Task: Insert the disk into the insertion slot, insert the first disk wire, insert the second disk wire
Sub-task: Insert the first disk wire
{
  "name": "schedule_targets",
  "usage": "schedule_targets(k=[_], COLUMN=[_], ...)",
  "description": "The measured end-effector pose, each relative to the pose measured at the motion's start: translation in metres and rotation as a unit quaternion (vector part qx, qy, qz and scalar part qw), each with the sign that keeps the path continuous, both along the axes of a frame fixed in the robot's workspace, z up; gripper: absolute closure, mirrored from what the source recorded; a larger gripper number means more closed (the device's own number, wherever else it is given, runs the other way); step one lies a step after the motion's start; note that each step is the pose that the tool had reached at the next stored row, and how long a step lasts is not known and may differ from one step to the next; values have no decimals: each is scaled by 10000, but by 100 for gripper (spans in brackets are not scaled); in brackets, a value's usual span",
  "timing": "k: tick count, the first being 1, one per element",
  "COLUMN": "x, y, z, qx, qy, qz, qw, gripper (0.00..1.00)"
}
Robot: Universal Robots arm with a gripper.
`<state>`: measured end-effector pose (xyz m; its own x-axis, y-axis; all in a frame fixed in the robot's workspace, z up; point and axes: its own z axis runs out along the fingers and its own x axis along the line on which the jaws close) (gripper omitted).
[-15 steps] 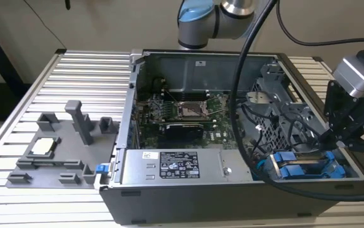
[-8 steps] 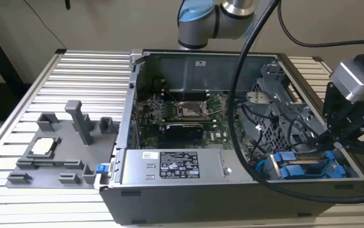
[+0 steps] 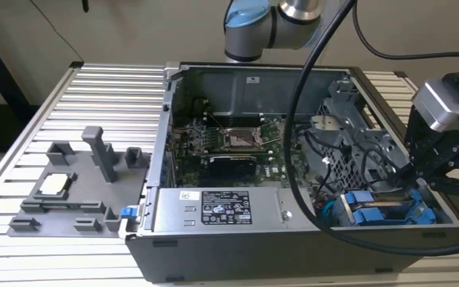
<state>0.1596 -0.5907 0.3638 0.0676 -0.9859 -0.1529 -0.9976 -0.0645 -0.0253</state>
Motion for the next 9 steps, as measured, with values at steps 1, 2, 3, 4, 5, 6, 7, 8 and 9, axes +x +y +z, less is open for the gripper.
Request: schedule_targets(k=[1, 2, 3, 4, 5, 6, 7, 8, 9], x=[4, 7, 14, 21, 30, 38, 47, 54, 60], y=[0, 0, 0, -2, -3, -4, -4, -5, -5], z=[-9, -20, -29, -36, -44, -51, -58, -65, -74], qx=[23, 39, 45, 45, 46, 46, 46, 46, 47], qy=[0, 0, 0, 0, 0, 1, 1, 2, 3], qz=[-9, -19, -27, -33, -39, -44, -50, -55, -62], qw=[10000, 10000, 10000, 10000, 10000, 10000, 10000, 10000, 10000], gripper=[81, 81, 81, 81, 81, 81, 81, 81, 81])
